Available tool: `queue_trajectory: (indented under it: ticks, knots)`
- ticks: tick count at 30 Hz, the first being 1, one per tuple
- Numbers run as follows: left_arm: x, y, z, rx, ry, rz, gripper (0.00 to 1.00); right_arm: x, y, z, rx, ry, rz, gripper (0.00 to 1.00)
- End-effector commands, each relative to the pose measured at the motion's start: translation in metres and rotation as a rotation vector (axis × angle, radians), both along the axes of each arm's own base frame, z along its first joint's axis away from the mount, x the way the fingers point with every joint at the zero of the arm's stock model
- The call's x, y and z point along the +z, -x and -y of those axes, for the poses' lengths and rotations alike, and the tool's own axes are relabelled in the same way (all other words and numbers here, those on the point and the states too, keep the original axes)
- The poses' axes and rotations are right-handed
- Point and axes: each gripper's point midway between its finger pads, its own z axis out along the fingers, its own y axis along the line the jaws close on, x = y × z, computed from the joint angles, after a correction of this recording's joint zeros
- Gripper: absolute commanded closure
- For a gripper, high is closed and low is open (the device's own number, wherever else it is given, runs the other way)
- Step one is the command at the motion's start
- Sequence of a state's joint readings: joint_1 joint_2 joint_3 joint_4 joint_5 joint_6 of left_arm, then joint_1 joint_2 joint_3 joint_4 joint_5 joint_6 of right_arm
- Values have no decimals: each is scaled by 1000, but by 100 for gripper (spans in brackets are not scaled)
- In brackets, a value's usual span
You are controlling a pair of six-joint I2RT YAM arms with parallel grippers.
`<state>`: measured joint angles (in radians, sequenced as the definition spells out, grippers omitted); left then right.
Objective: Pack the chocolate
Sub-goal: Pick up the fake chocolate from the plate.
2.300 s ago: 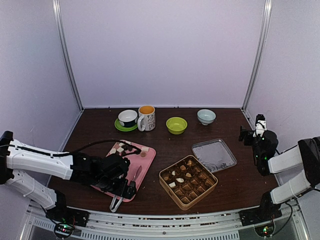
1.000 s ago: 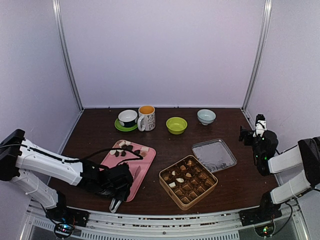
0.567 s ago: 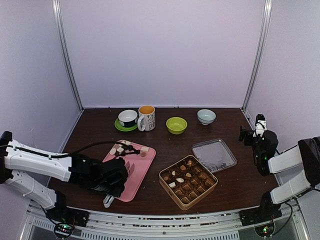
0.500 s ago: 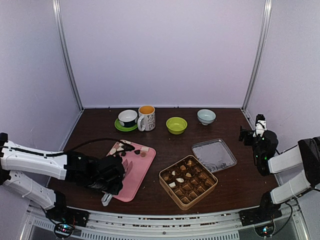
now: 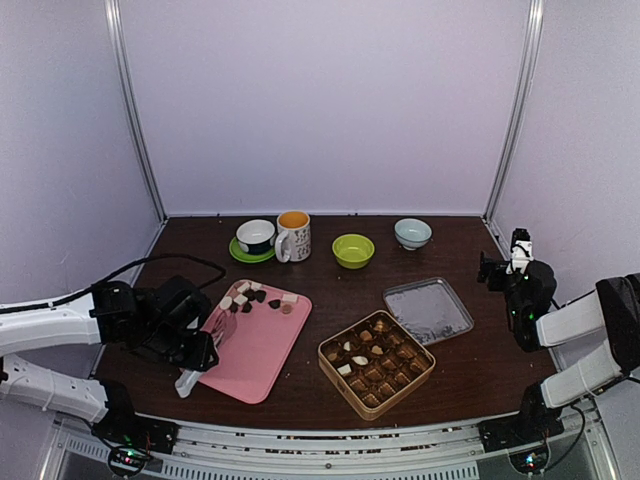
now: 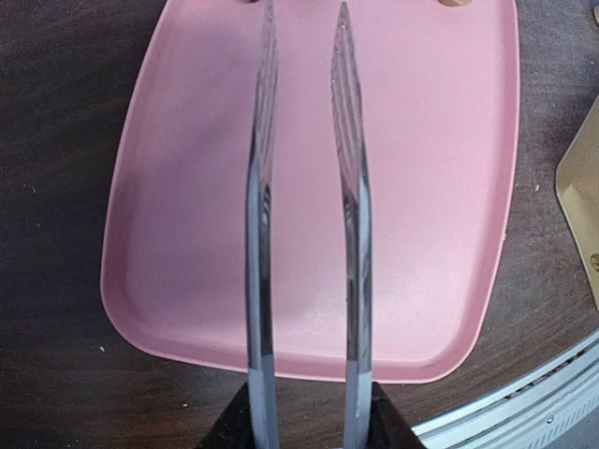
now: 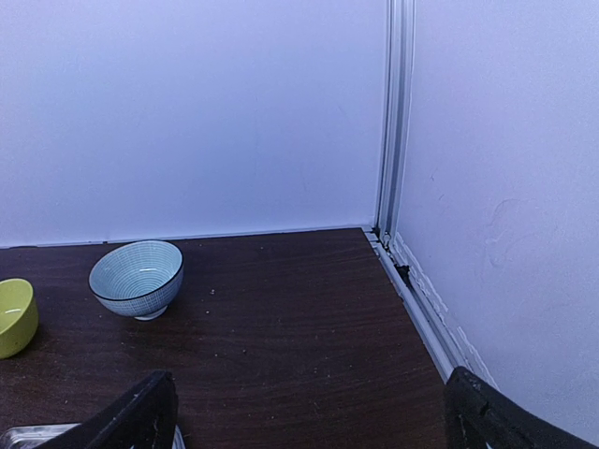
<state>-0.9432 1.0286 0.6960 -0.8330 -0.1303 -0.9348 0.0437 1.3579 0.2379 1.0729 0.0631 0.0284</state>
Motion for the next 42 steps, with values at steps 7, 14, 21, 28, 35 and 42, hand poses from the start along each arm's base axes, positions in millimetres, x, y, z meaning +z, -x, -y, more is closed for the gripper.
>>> queue_trajectory:
  ticks: [7, 14, 21, 28, 35, 42]
  knots:
    - [-6, -14, -34, 6, -107, -54, 64, 8, -3, 0, 2, 4, 24, 0]
    - [18, -37, -42, 44, -73, 16, 65, 8, -3, 0, 3, 4, 24, 0]
    - [42, -68, 3, -88, 35, 72, 64, 8, -3, 0, 2, 4, 25, 0]
    - [32, -89, 25, -174, -10, 73, 60, 8, -3, 0, 2, 4, 25, 0]
    - [14, -103, 20, -156, -111, 55, 60, 8, -3, 0, 4, 4, 24, 0]
    - [-6, -107, 19, -170, -192, 33, 61, 8, -3, 0, 2, 4, 24, 0]
